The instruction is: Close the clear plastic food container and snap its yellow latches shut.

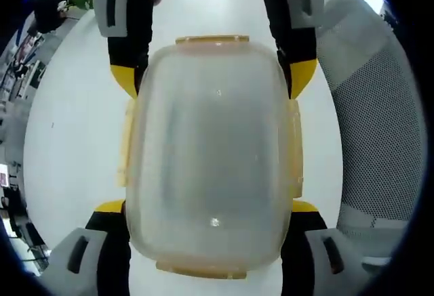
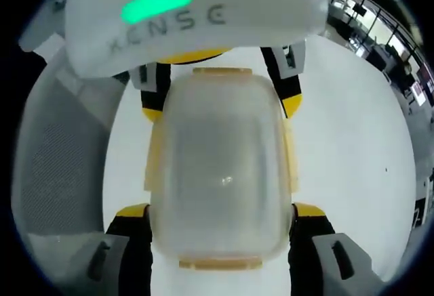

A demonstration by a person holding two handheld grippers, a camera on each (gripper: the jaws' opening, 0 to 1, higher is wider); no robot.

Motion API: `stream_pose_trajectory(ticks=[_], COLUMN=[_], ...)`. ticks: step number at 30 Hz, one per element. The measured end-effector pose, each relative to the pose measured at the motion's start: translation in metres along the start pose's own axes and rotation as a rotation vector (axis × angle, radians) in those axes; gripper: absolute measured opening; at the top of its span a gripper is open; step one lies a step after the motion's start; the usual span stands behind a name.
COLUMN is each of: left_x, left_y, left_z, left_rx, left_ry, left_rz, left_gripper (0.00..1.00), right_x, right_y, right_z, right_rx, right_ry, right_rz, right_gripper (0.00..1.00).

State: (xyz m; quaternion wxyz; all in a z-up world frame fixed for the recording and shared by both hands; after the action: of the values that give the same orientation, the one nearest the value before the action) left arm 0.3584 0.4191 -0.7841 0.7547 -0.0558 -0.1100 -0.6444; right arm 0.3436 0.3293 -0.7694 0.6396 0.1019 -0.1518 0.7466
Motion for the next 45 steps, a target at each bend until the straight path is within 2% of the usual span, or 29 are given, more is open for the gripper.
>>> stream_pose_trajectory(ticks=[6, 20, 31, 45], left_x=[-0.005, -0.005, -0.005, -0.002], left_y=[0.001, 0.0, 0.003, 0.01], left_z=[0.002, 0.002, 0.002, -0.001], left_rx=[-0.001, 0.002, 0.003, 0.0], left_ry=[-0.008, -0.006, -0.011, -0.002], left_rz=[0.023, 0.023, 0.038, 0.03], left_gripper=[0.94, 0.94, 0.94, 0.95], right_x=[0.004, 0.003, 0.004, 0.002], right_y=[-0.003, -0.003, -0.009, -0.014], right_z=[-0.003, -0.002, -0.004, -0.005], right_rx=[0.018, 0.01, 0.032, 0.017], right_ry=[0.027, 0.021, 0.058, 0.029], right_rz=[0.026, 0.025, 0.045, 0.027], right_gripper=[0.84, 0.84, 0.84, 0.85])
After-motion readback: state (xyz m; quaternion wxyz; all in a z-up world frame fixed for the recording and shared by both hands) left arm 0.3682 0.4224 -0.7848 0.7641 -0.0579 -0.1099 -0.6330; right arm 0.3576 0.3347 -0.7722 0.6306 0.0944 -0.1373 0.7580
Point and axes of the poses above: the point that each gripper's makers call its tool centre point, and the gripper's own axes: z roughly backward along the fingers, y roughly to its left, x roughly out of its top, the point moved 4 cm from there along z, roughly backward along the fingers, and after that the axes turned 14 degrees about z, right-handed, at the moved point
